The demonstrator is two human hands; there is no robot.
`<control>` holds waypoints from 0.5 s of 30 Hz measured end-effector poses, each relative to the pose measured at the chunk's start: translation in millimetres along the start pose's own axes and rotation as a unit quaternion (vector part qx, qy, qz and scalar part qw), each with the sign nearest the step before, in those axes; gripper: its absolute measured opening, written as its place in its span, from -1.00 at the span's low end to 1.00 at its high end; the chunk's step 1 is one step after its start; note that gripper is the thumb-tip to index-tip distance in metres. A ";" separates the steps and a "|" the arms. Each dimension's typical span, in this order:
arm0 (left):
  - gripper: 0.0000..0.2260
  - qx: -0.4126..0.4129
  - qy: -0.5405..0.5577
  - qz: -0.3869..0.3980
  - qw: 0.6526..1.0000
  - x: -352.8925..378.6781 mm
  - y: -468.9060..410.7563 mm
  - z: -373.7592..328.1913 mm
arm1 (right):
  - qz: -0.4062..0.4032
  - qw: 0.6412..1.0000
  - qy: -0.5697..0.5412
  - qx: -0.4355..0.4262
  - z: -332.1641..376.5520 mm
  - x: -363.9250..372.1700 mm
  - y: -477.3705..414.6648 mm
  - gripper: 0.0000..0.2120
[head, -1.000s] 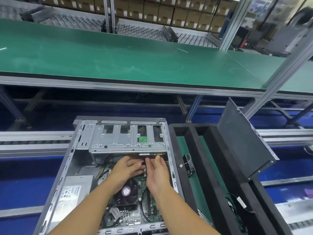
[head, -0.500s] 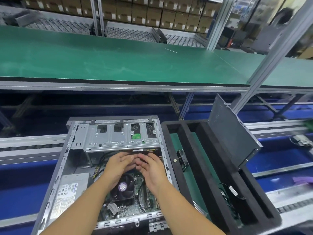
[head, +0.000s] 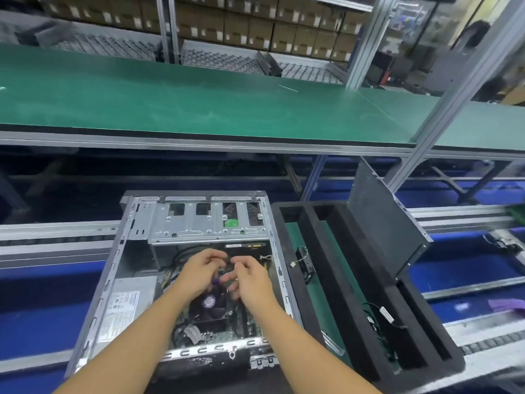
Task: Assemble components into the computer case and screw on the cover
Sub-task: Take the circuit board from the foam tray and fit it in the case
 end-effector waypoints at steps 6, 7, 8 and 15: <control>-0.64 0.076 0.076 -0.057 0.993 -32.6 42.2 -29.8 | -0.001 0.992 0.023 -0.124 31.4 33.1 8.6 -0.61; -0.61 0.086 0.086 -0.081 0.989 -40.0 50.4 -32.5 | 0.017 0.990 0.025 -0.136 39.1 42.1 12.4 -0.59; -0.59 0.096 0.093 -0.109 0.985 -47.5 58.9 -34.5 | 0.039 0.988 0.020 -0.148 45.7 51.7 16.8 -0.58; -0.56 0.121 0.074 -0.344 0.928 -110.8 138.8 -25.0 | 0.180 0.962 -0.026 -0.202 71.0 129.0 62.2 -0.63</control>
Point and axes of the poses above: each hand's wrist, its own y-axis away from the middle knuckle, its own x-axis out of the palm, z = x × y, the point moved 3 cm from there along -y, towards the middle knuckle, and after that the axes turned 9 degrees about y, right-handed, at the moved point
